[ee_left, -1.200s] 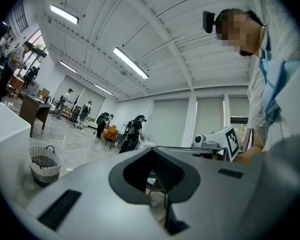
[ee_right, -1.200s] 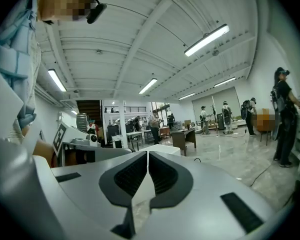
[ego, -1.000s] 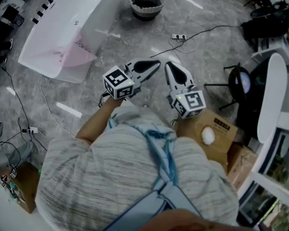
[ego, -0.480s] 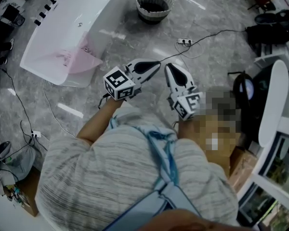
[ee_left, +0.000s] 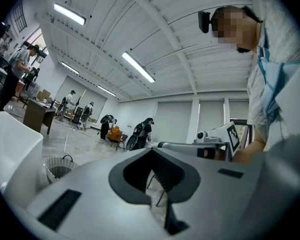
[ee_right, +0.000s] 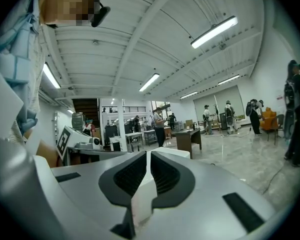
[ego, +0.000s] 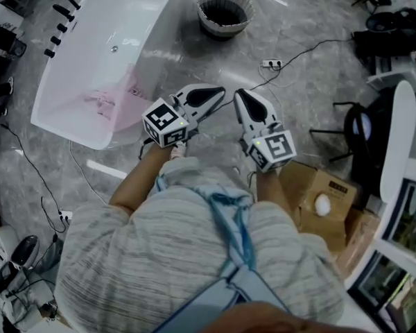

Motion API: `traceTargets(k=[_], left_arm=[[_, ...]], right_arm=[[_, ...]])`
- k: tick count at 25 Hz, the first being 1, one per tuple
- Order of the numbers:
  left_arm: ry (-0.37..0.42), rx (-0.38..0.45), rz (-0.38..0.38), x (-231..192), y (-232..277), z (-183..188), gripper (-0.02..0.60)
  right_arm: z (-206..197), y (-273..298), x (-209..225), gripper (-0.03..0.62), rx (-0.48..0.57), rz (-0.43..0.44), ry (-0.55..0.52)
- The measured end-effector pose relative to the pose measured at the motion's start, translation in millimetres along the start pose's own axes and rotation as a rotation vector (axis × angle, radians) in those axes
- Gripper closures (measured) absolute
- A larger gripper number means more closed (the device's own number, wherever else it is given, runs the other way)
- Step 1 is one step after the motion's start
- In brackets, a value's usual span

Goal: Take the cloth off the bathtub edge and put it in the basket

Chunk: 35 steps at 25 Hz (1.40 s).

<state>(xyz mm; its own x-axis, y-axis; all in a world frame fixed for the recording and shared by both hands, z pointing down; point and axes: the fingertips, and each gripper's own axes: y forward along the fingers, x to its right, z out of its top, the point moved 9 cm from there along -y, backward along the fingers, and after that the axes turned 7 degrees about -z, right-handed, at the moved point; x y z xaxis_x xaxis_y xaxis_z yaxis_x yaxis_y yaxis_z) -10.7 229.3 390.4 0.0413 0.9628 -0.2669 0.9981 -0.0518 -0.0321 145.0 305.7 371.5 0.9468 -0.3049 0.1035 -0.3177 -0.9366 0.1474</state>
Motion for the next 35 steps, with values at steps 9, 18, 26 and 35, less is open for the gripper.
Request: traceTargets(k=[9, 18, 26, 35], left_arm=[[-0.013, -0.027, -0.038, -53, -80, 5, 0.58], [-0.003, 0.003, -0.042, -85, -130, 11, 0.58], [-0.001, 0.015, -0.029, -98, -133, 7, 0.58], [-0.006, 0.02, 0.032, -114, -141, 1, 0.58]], right_arm=[[-5, 82, -66, 0.588, -0.01, -0.007, 0.007], [-7, 112, -97, 0.588, -0.021, -0.034, -0.016], [-14, 124, -98, 0.588, -0.051, -0.014, -0.038], [-19, 146, -96, 0.588, -0.078, 0.056, -0.049]])
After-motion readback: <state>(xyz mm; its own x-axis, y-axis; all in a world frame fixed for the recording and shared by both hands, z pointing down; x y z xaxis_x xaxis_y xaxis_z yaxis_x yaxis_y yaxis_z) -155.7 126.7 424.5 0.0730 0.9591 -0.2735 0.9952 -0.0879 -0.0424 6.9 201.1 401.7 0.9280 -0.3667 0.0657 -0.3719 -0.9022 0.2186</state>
